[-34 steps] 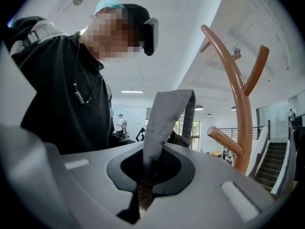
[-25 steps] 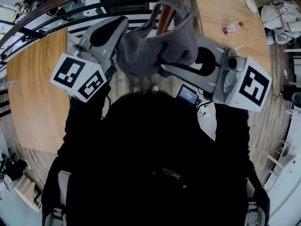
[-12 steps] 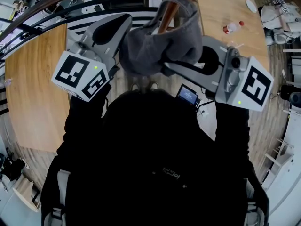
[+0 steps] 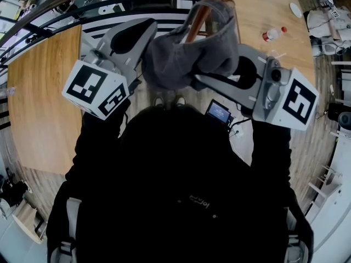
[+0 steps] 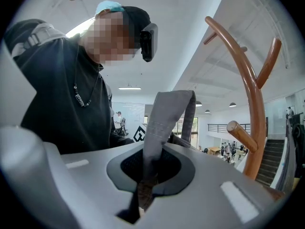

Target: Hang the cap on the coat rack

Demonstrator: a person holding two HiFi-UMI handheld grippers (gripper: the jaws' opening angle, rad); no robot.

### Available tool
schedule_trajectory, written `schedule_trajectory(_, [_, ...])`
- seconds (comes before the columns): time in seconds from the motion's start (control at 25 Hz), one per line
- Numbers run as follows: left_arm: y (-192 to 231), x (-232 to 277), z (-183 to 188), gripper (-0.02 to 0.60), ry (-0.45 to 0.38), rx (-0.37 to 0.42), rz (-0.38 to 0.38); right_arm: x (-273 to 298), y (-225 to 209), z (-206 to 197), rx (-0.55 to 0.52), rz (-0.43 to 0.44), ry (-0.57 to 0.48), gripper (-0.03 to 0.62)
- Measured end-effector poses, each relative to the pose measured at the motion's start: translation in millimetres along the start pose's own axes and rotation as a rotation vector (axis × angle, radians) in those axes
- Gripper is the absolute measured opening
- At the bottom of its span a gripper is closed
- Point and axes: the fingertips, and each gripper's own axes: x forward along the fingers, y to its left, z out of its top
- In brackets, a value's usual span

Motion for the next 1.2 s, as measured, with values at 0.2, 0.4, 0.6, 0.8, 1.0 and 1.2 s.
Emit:
schedule_trajectory(0.2, [-2,-4,3,0.002,0.003,0.020,0.005,-1,2,-1,0.006,0.015,-0.004,0.018])
schedule_trajectory(0.4, [-6,-6,5,0.002,0.005,0.030,-0.001,-2,3,-1,0.014,0.023,-0.010,0.018])
schedule_trajectory(0.6, [-8,-8,7,0.002,-0.002,0.028,-0.006,-8,-2,-2,0.033,-0.002,-0.025,0.017])
schedule_trajectory(0.8, [-17,-13,13,0.002,-0.012,0.029,-0.014,-16,-3,-2,0.054,-0.035,-0.034,0.017])
schedule_trajectory(1.0, [-23,-12,12,0.002,-0.021,0.028,-0.035,-22,-9,-8,0.085,-0.066,-0.066,0.017])
schedule_trajectory(1.2, [-26,-8,13,0.002,-0.027,0.034,-0.045,-25,-15,-12,0.076,-0.078,-0.078,0.018])
